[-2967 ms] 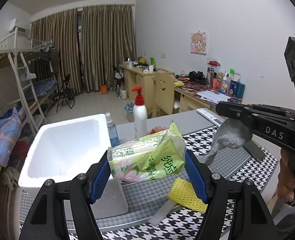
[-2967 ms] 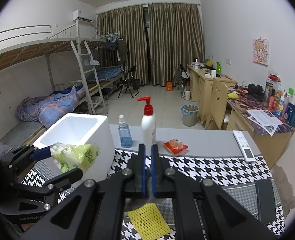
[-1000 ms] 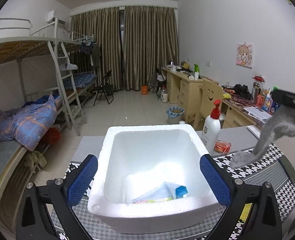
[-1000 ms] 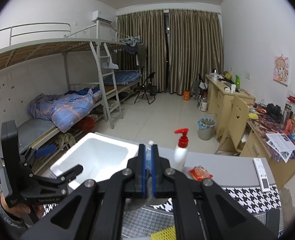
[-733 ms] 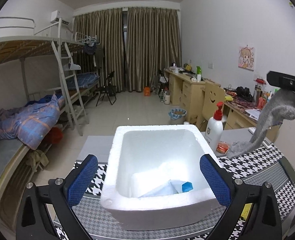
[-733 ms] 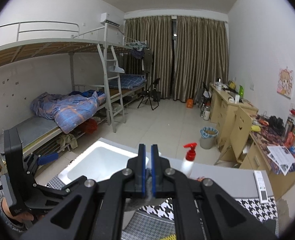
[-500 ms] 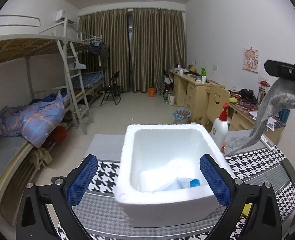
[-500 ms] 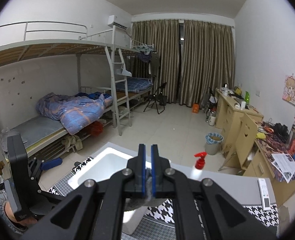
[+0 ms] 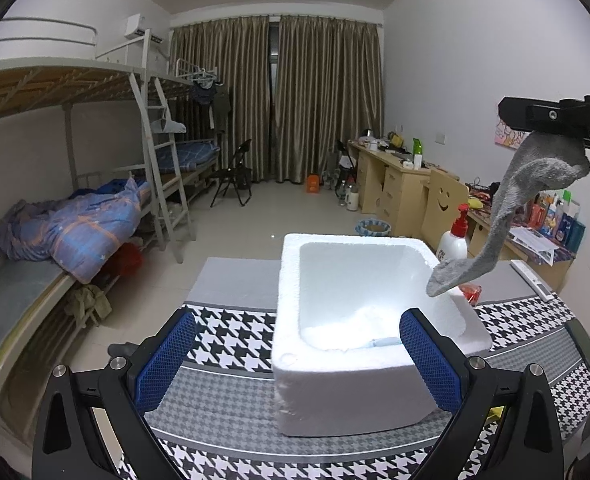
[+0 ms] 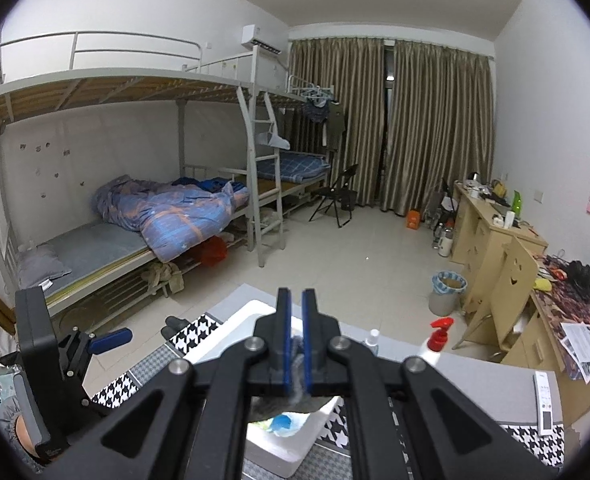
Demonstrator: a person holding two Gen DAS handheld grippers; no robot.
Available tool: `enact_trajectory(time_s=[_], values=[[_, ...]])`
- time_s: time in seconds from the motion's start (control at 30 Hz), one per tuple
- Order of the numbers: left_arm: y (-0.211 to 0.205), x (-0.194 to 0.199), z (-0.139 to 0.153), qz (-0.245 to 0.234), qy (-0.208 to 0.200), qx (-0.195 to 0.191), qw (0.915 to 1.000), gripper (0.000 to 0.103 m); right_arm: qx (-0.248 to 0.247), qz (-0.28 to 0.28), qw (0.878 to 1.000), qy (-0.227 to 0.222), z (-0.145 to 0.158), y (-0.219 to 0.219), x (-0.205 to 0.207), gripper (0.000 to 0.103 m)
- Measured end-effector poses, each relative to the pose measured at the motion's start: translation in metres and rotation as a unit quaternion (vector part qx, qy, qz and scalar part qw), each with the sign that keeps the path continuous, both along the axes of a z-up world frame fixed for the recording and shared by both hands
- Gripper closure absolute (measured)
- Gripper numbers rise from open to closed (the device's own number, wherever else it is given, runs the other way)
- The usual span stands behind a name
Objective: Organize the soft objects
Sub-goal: 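Lower the grey sock into the foam box and open the right tool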
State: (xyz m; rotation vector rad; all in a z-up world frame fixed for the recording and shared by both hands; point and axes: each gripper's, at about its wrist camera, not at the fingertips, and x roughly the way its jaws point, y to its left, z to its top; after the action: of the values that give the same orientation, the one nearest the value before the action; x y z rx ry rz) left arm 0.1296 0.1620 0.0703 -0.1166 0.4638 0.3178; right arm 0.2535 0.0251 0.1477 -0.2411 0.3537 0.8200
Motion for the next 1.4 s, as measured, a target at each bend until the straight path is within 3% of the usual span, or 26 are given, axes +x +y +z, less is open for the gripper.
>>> enact_trajectory(time_s=[0.7,1.4], values=[[0.021,-0.011,-0.007,0.023,-0.001,-0.013,0.9997,0.001,-0.052,0.021,0.998,0.034,-0.028,0.035,0.008,0.096],[0.027,-0.017,-0.016,0.025,0.001,-0.021,0.9994,0.001,-0.119,0.029,0.988,0.092,-0.064,0.059,0.033,0.096]])
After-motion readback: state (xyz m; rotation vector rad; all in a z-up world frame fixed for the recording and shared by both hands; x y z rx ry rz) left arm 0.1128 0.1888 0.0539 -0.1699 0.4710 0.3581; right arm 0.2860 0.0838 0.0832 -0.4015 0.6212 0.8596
